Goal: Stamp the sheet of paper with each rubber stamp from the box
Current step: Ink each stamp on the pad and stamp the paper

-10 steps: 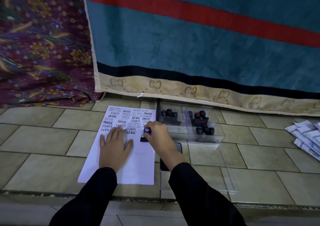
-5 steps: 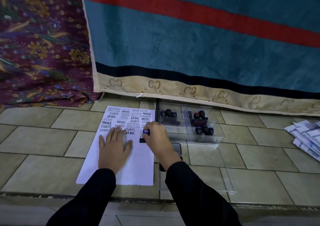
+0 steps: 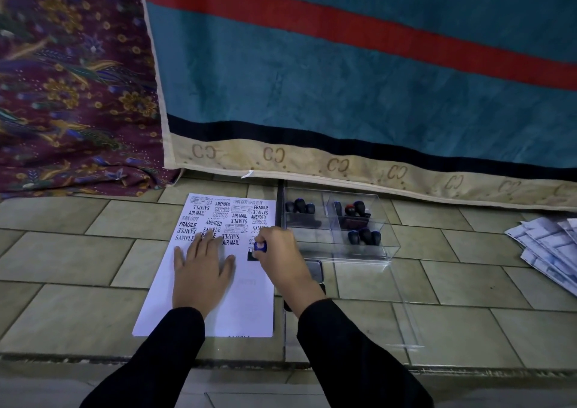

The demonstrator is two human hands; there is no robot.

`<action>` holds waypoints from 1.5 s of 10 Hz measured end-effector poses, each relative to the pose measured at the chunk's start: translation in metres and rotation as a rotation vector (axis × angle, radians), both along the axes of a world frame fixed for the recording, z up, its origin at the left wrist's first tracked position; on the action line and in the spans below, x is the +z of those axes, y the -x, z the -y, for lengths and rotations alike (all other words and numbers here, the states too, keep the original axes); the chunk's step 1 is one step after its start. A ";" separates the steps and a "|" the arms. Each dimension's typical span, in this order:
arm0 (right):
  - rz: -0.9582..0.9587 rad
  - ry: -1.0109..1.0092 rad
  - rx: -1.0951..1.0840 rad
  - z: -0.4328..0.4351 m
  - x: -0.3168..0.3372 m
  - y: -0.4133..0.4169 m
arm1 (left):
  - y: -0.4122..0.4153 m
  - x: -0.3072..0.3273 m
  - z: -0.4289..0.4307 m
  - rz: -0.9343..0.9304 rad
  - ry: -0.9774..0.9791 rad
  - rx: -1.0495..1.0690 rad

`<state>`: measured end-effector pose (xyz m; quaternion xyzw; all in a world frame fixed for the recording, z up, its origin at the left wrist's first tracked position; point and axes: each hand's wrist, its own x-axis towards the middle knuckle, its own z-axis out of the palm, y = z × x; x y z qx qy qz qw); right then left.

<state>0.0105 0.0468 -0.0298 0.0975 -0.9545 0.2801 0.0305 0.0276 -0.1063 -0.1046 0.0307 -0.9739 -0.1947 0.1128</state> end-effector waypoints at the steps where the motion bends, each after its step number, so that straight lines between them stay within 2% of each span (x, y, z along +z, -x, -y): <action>1: -0.038 0.039 0.038 -0.006 -0.006 -0.003 | 0.001 -0.001 0.002 0.006 0.001 -0.004; 3: -0.287 0.283 -0.072 -0.035 0.012 0.016 | 0.001 -0.001 0.003 -0.012 0.000 -0.005; 4: -0.383 0.297 -0.208 -0.066 0.027 0.047 | 0.002 -0.004 0.004 -0.011 0.011 -0.002; 5: -0.340 0.339 -0.335 -0.088 0.030 0.070 | 0.002 -0.006 0.004 -0.019 0.005 -0.001; 6: -0.255 0.298 -0.389 -0.106 0.025 0.086 | 0.003 -0.007 0.004 -0.035 0.005 -0.002; 7: -0.156 0.103 -0.353 -0.108 0.014 0.094 | 0.003 -0.006 0.004 -0.028 0.006 0.000; 11: 0.148 -0.208 -0.331 -0.100 0.009 0.124 | 0.003 -0.005 0.003 -0.026 0.000 0.012; 13: 0.161 -0.231 -0.322 -0.097 0.009 0.123 | 0.003 -0.005 0.003 -0.022 0.005 0.006; 15: 0.093 -0.117 -0.333 -0.109 0.020 0.116 | 0.003 -0.005 0.004 -0.026 0.010 0.003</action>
